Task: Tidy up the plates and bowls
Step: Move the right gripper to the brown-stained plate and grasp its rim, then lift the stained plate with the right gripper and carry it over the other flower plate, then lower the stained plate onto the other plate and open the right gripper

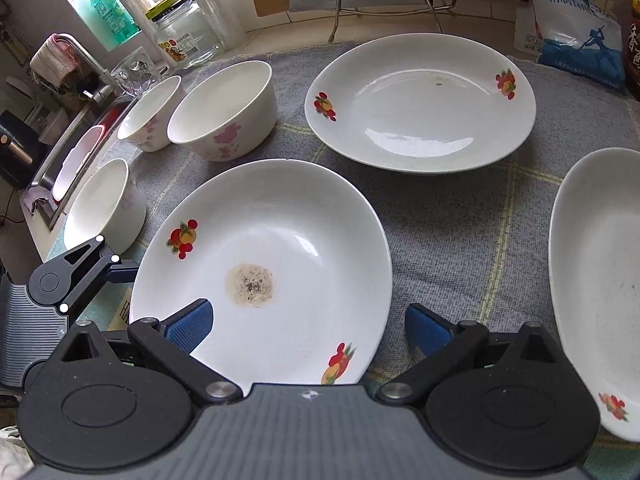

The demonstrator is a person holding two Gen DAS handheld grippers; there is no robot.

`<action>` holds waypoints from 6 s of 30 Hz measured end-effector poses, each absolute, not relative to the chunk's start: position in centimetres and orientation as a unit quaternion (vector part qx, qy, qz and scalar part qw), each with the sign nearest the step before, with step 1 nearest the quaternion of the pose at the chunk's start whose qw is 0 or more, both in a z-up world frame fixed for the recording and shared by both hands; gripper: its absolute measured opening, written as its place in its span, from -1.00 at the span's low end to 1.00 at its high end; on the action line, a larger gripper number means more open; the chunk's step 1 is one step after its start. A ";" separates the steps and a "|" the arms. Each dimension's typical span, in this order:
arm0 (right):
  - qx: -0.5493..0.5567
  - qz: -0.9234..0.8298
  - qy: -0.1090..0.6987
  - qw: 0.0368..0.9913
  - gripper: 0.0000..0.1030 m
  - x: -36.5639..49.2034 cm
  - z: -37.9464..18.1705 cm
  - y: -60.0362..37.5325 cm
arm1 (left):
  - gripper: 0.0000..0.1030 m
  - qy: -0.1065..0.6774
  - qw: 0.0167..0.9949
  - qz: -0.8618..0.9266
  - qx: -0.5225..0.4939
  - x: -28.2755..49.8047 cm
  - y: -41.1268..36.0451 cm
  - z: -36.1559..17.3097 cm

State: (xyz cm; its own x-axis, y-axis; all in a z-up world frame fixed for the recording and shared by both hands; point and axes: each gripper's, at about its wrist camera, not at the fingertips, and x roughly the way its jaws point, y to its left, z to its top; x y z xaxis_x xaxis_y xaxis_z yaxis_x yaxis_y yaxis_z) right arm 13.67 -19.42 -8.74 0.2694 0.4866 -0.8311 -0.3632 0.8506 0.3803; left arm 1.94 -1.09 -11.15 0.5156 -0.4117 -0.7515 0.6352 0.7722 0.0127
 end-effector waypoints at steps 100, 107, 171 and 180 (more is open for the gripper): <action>0.122 0.207 0.499 0.833 0.75 16.2 -5.9 -39.5 | 0.98 0.345 0.796 -0.440 0.233 10.1 -19.1 -9.6; 0.127 0.210 0.503 0.829 0.75 16.7 -6.8 -40.4 | 0.98 0.356 0.793 -0.436 0.234 10.8 -20.2 -10.2; 0.110 0.097 0.492 0.858 0.95 13.7 -6.1 -40.9 | 0.98 0.335 0.808 -0.437 0.210 11.9 -19.1 -9.0; 0.096 0.069 0.497 0.859 0.98 12.8 -6.2 -40.5 | 0.98 0.328 0.829 -0.412 0.190 11.1 -17.2 -7.7</action>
